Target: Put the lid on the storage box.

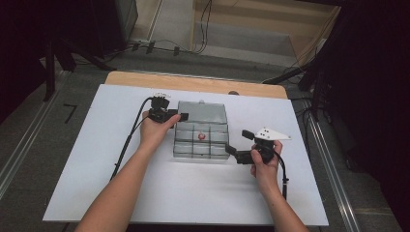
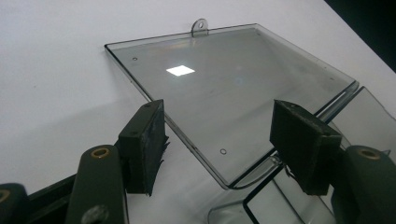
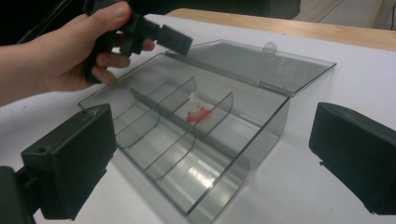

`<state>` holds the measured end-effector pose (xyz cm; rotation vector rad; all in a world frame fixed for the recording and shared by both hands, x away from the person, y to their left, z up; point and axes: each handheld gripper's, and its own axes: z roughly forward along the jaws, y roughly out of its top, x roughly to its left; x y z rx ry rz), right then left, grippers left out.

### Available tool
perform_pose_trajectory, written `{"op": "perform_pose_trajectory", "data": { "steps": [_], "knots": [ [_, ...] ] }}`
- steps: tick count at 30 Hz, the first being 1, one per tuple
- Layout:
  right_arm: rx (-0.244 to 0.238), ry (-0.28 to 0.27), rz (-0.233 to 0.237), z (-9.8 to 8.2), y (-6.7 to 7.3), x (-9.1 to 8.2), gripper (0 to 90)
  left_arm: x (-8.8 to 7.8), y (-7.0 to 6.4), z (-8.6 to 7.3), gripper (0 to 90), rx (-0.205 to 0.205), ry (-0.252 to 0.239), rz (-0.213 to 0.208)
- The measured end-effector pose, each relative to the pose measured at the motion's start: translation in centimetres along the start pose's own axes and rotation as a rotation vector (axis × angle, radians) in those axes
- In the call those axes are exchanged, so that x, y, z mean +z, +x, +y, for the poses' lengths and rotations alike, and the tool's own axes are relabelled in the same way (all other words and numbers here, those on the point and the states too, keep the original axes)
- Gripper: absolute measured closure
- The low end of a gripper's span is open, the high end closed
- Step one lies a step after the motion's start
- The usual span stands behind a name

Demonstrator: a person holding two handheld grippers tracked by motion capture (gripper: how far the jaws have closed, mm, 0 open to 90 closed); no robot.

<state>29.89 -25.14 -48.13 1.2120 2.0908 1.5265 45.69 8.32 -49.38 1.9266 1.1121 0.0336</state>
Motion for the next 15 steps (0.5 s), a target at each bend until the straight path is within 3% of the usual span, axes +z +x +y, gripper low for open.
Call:
{"op": "perform_pose_trajectory", "data": {
  "steps": [9, 15],
  "knots": [
    [0.053, 0.021, -0.007, 2.2, -1.3, 2.6, 0.0, 0.3, 0.2, -0.1, 34.9, -0.020, 0.000, 0.005],
    [0.060, 0.045, -0.030, 3.0, -2.0, 4.2, 0.0, 0.2, 0.2, -0.1, 35.4, -0.029, 0.003, 0.001]
  ]
}}
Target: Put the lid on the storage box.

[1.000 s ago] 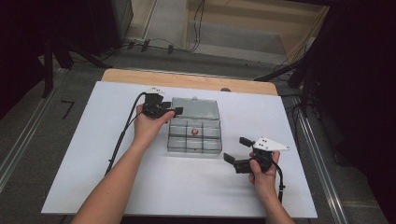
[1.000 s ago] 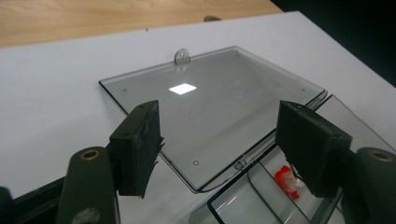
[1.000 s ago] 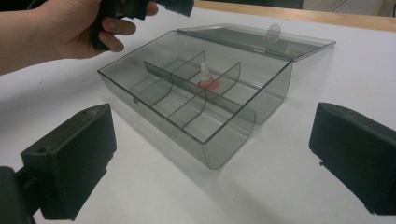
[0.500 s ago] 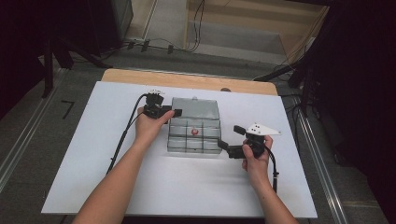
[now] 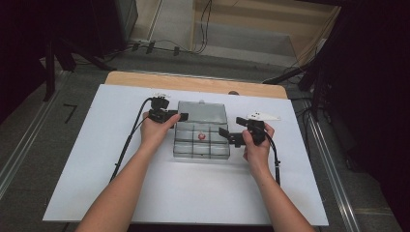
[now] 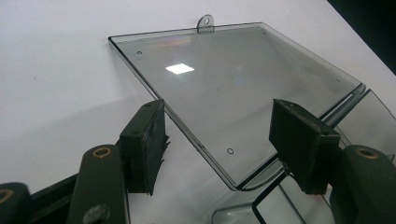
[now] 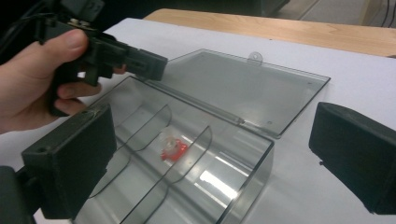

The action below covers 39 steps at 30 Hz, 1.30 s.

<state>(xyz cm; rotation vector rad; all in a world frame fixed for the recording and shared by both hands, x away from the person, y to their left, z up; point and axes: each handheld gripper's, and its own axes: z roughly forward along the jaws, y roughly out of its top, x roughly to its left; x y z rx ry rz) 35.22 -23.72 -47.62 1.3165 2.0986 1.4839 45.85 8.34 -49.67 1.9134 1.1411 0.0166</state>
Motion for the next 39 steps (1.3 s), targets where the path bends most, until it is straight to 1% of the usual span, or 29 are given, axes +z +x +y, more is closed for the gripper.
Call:
{"op": "perform_pose_trajectory", "data": {
  "steps": [2, 3, 4, 5, 6, 7, 9, 12, 13, 14, 15, 16, 18, 19, 21, 23, 24, 28, 29, 30, 32, 34, 39],
  "knots": [
    [0.003, 0.005, -0.002, 0.2, -0.3, 0.5, 0.0, 0.0, 0.0, 0.0, 35.5, 0.000, 0.000, 0.001],
    [0.013, 0.008, -0.006, 0.3, -0.4, 0.7, 0.0, 0.0, 0.0, 0.0, 35.5, 0.000, 0.000, 0.001],
    [0.013, 0.017, -0.002, 0.4, -0.7, 1.0, 0.0, 0.0, 0.0, 0.0, 35.5, -0.001, 0.000, 0.001],
    [0.018, 0.031, 0.014, 0.5, -0.9, 1.3, 0.0, 0.0, 0.0, 0.0, 35.6, -0.002, 0.001, -0.001],
    [0.026, 0.042, 0.026, 0.6, -1.1, 1.6, 0.0, 0.0, 0.0, 0.0, 35.7, -0.005, 0.001, 0.001],
    [0.032, 0.053, 0.018, 0.7, -1.3, 1.8, 0.0, 0.0, 0.1, 0.0, 35.9, -0.008, 0.003, 0.001],
    [0.056, 0.054, 0.014, 0.9, -1.6, 2.2, 2.6, 0.1, 0.1, 0.0, 36.7, -0.010, 0.003, 0.002],
    [0.087, 0.066, 0.036, 1.3, -2.0, 2.9, 3.1, 0.1, 0.2, 0.0, 36.8, -0.017, 0.003, -0.002],
    [0.096, 0.075, 0.034, 1.3, -2.1, 3.1, 3.8, 0.1, 0.2, 0.0, 36.9, -0.017, 0.002, -0.001],
    [0.097, 0.079, 0.020, 1.4, -2.1, 3.4, 5.6, 0.1, 0.2, 0.0, 36.8, -0.016, 0.003, 0.001],
    [0.107, 0.096, -0.005, 1.5, -2.2, 3.7, 6.1, 0.1, 0.1, 0.0, 36.8, -0.016, 0.003, 0.002],
    [0.109, 0.105, -0.018, 1.5, -2.3, 3.9, 6.2, 0.1, 0.1, 0.0, 36.9, -0.014, 0.004, 0.002],
    [0.138, 0.127, -0.035, 1.6, -2.5, 4.5, 11.7, 0.0, 0.1, 0.0, 36.9, -0.013, 0.005, 0.003],
    [0.153, 0.136, -0.046, 1.6, -2.7, 4.7, 11.8, 0.0, 0.1, 0.0, 37.0, -0.012, 0.005, 0.003],
    [0.173, 0.145, -0.036, 1.6, -3.0, 5.1, 12.5, 0.0, 0.1, 0.0, 37.1, -0.013, 0.006, 0.003],
    [0.198, 0.141, -0.044, 1.5, -3.3, 5.3, 18.8, 0.0, 0.1, 0.0, 37.2, -0.013, 0.007, 0.005],
    [0.218, 0.140, -0.041, 1.5, -3.5, 5.4, 19.5, 0.0, 0.1, 0.0, 37.5, -0.014, 0.006, 0.006],
    [0.263, 0.140, -0.033, 1.3, -3.9, 5.8, 22.6, 0.1, 0.1, 0.0, 37.5, -0.023, 0.006, 0.003],
    [0.270, 0.140, -0.031, 1.3, -4.0, 5.8, 24.3, 0.1, 0.1, 0.0, 37.6, -0.023, 0.006, 0.004],
    [0.267, 0.136, -0.028, 1.3, -4.1, 5.9, 24.8, 0.1, 0.1, 0.0, 37.5, -0.024, 0.006, 0.004],
    [0.280, 0.140, -0.036, 1.4, -4.1, 6.1, 25.4, 0.1, 0.1, 0.0, 37.5, -0.025, 0.006, 0.006],
    [0.288, 0.151, -0.048, 1.5, -4.1, 6.3, 25.6, 0.1, 0.1, 0.0, 37.5, -0.029, 0.007, 0.005],
    [0.308, 0.197, -0.079, 1.4, -4.1, 7.1, 25.8, 0.1, 0.2, 0.0, 37.7, -0.047, 0.012, -0.002]
  ]
}}
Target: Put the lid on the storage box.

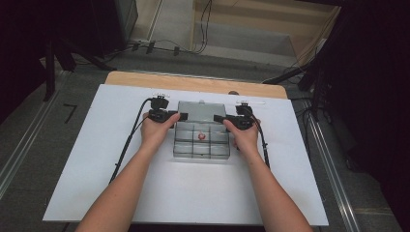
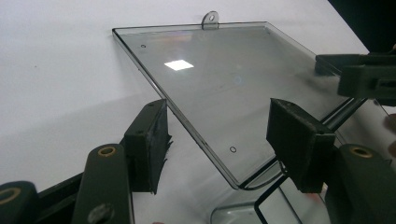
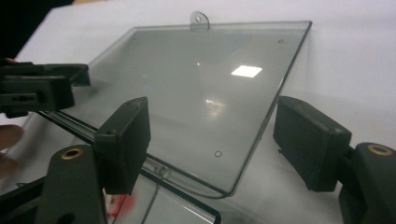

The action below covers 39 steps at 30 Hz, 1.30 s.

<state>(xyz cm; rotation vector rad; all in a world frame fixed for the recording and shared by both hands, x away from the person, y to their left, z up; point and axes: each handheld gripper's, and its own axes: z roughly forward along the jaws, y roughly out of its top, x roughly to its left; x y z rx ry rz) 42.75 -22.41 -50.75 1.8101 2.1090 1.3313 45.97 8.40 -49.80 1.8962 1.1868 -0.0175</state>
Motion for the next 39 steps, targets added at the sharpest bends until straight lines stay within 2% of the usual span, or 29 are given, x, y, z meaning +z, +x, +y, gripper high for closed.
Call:
{"op": "perform_pose_trajectory", "data": {
  "steps": [2, 8, 12, 14, 16, 22, 29, 32, 39],
  "knots": [
    [0.013, 0.015, 0.005, -0.1, 0.0, 0.3, 26.4, 0.0, 0.0, 0.0, 37.7, -0.003, 0.001, -0.001],
    [0.085, 0.048, 0.068, 0.1, -0.2, 0.8, 27.6, 0.2, 0.2, 0.0, 35.6, -0.032, 0.006, -0.019],
    [0.085, 0.050, 0.085, 0.1, -0.3, 0.8, 29.7, 0.1, 0.1, 0.0, 35.7, -0.027, 0.004, -0.016],
    [0.073, 0.044, 0.089, 0.0, -0.4, 0.7, 30.5, 0.2, 0.2, 0.0, 36.6, -0.036, 0.003, -0.033],
    [0.056, 0.032, 0.096, 0.0, -0.3, 0.6, 33.5, 0.3, 0.2, -0.1, 40.0, -0.044, 0.002, -0.075],
    [-0.021, -0.012, 0.079, 0.1, -0.1, -0.2, 42.6, 0.2, -0.6, 0.0, 45.7, 0.004, -0.033, -0.060],
    [-0.069, -0.073, 0.066, -0.1, 0.1, -1.0, 50.5, -0.5, -1.0, 0.1, 53.9, 0.067, -0.071, -0.043],
    [-0.124, -0.103, 0.029, -0.4, 0.7, -1.3, 51.5, -0.9, -1.1, -0.1, 57.9, 0.085, -0.097, -0.049],
    [-0.203, -0.136, 0.016, -0.9, 0.9, -2.1, 57.9, -1.3, -1.2, -0.4, 62.3, 0.130, -0.135, -0.061]
  ]
}}
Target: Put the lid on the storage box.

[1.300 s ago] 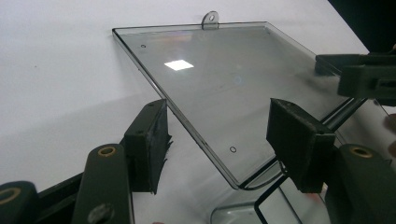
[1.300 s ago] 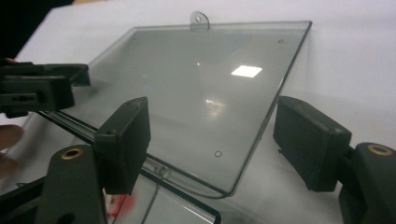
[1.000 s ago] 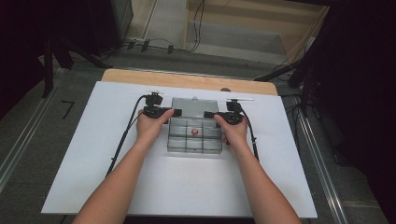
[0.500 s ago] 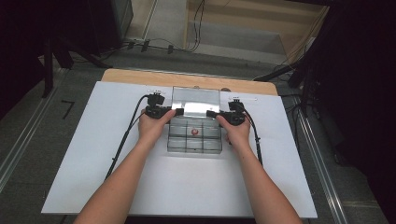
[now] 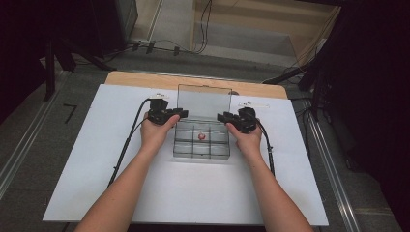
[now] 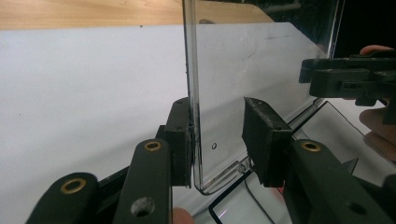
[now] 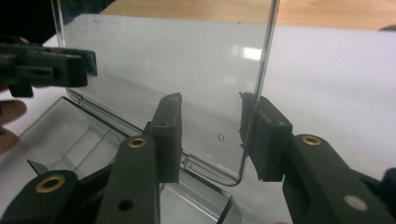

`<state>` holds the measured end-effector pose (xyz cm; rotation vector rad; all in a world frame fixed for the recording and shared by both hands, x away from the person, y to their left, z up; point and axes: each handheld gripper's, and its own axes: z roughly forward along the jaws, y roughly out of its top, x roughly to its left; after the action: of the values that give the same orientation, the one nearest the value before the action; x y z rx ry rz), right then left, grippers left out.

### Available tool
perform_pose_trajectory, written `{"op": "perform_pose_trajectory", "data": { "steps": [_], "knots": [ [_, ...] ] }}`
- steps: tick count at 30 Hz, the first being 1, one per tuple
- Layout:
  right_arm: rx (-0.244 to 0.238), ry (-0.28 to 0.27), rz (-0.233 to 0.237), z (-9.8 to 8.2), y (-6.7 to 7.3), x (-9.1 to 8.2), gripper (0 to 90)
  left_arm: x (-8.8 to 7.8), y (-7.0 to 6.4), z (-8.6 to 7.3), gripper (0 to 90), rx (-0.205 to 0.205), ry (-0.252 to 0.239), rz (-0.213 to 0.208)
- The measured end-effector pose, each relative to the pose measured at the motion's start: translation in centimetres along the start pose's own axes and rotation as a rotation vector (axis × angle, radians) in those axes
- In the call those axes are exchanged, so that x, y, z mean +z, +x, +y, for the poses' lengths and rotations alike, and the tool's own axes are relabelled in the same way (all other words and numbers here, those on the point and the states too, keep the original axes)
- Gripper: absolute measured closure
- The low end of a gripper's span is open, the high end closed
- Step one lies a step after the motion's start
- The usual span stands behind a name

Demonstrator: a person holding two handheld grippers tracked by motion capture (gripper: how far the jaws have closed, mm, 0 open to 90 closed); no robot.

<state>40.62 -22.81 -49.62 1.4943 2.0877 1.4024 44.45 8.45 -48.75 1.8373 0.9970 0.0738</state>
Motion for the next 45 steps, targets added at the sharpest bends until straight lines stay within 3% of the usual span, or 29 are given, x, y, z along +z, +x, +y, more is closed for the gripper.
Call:
{"op": "perform_pose_trajectory", "data": {
  "steps": [5, 10, 19, 22, 26, 32, 36, 45],
  "knots": [
    [-0.034, -0.023, -0.036, -0.3, 0.5, -0.2, 57.4, 0.0, -0.1, 0.2, 53.9, 0.015, -0.001, -0.033],
    [-0.051, -0.045, -0.042, -0.6, 0.6, -0.2, 57.5, -0.1, -0.3, 0.8, 52.6, 0.032, -0.017, -0.028],
    [-0.087, -0.046, -0.061, -0.7, 1.0, -0.4, 57.0, -0.9, -1.2, 3.4, 47.9, 0.077, -0.047, -0.016],
    [-0.095, -0.047, -0.066, -0.8, 1.0, -0.4, 56.9, -1.5, -1.3, 4.0, 48.5, 0.080, -0.083, -0.014],
    [-0.092, -0.046, -0.062, -0.8, 1.0, -0.4, 56.5, -1.6, -1.4, 3.9, 57.3, 0.106, -0.070, 0.022],
    [-0.078, -0.039, -0.056, -0.5, 1.1, -0.4, 54.0, -1.8, -1.3, 3.5, 63.3, 0.129, -0.076, 0.021],
    [-0.089, -0.041, -0.058, 0.2, 1.2, -0.9, 47.7, -2.0, -1.3, 3.2, 63.7, 0.143, -0.083, 0.009],
    [-0.088, -0.104, -0.044, 3.4, 1.8, -3.2, 46.7, -2.3, -1.6, 2.9, 63.0, 0.146, -0.079, 0.000]
  ]
}}
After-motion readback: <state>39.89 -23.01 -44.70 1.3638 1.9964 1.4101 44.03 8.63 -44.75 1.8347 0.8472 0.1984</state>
